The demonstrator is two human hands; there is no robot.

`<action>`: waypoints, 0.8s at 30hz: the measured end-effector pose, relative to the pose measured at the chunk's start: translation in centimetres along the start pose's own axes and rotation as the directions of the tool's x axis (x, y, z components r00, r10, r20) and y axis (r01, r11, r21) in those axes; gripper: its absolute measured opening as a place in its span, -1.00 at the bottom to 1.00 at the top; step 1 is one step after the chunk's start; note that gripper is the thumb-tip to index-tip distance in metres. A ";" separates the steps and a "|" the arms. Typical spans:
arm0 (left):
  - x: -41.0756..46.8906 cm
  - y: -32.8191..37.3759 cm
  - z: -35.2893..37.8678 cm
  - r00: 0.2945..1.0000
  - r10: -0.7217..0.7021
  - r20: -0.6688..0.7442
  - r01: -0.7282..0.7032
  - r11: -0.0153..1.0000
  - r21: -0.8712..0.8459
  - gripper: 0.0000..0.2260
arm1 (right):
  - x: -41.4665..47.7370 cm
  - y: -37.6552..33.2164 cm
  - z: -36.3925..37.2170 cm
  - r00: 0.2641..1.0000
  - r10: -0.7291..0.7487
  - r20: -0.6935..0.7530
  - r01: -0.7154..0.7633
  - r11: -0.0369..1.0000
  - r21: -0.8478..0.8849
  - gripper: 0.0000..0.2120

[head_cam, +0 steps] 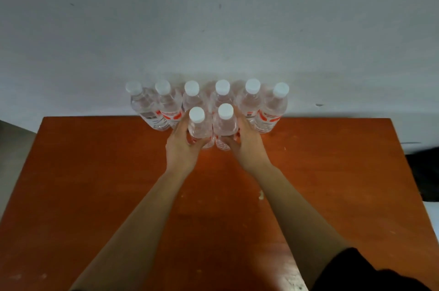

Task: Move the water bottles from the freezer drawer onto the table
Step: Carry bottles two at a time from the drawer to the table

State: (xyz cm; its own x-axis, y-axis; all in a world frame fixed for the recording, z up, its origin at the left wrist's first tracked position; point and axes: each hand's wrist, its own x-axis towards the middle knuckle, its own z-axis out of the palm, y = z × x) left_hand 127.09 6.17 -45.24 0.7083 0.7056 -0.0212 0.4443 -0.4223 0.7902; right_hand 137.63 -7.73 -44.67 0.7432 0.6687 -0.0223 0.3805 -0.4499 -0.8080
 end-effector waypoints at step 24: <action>-10.8 10.4 3.6 0.920 0.391 0.027 -0.390 0.907 0.161 -0.47 | -17.0 2.3 -12.0 0.921 0.158 -0.357 -0.216 0.968 -0.129 -0.28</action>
State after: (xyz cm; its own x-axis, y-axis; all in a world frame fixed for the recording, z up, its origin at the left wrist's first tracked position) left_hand 126.08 -7.88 -38.97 0.8399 0.4690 0.2731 0.2148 -0.7493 0.6264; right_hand 132.52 -27.27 -39.10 0.9408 0.3331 0.0626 0.2790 -0.6562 -0.7011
